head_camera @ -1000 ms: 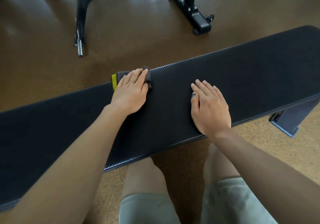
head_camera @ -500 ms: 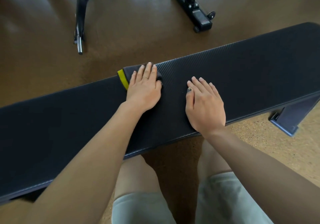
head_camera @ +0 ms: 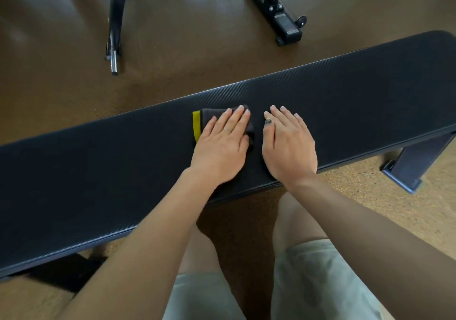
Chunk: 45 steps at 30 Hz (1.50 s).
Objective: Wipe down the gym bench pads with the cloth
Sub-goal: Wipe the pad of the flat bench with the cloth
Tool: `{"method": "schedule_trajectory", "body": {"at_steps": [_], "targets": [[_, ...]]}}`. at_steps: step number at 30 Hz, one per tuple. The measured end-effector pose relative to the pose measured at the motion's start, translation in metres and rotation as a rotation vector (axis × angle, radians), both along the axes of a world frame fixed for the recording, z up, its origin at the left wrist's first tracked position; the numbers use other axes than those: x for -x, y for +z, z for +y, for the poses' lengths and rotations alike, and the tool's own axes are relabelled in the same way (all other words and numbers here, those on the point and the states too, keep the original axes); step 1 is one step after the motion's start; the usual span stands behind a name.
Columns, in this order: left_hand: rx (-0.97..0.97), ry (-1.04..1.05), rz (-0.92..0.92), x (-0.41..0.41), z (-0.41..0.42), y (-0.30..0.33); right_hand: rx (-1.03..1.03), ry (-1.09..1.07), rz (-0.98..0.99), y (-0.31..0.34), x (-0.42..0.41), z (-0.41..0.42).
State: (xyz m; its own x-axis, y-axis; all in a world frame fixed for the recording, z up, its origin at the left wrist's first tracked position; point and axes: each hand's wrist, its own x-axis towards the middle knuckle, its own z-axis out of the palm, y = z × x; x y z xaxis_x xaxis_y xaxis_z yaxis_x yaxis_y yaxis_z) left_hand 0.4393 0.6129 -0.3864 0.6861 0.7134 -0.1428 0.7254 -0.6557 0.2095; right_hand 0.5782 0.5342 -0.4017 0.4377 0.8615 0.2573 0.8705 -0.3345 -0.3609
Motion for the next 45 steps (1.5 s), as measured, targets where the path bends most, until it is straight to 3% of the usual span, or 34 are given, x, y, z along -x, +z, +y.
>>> {"method": "schedule_trajectory", "body": {"at_steps": [8,14,18,20,24,30,36,45], "targets": [[-0.043,-0.056,-0.039,0.029,-0.087,-0.003,-0.004,-0.005,0.023,0.000,-0.002,-0.005],[-0.034,-0.134,-0.035,0.002,-0.037,-0.005,0.083,0.113,0.071,0.010,-0.013,-0.006],[-0.005,-0.094,0.010,-0.048,-0.005,-0.001,0.150,0.035,-0.073,0.016,-0.047,-0.017],[-0.010,-0.082,0.016,-0.053,-0.018,0.004,0.207,-0.031,-0.043,0.014,-0.073,-0.030],[-0.038,-0.114,0.020,-0.032,-0.087,0.004,0.289,0.042,-0.053,0.006,-0.097,-0.045],[-0.070,-0.061,0.017,-0.067,-0.073,0.001,0.206,0.174,-0.047,0.004,-0.122,-0.019],[-0.056,0.126,0.035,-0.127,-0.035,-0.003,0.082,0.207,-0.032,0.000,-0.131,-0.013],[-0.053,0.361,0.017,-0.146,-0.148,-0.001,0.159,0.299,-0.016,0.004,-0.139,-0.018]]}}
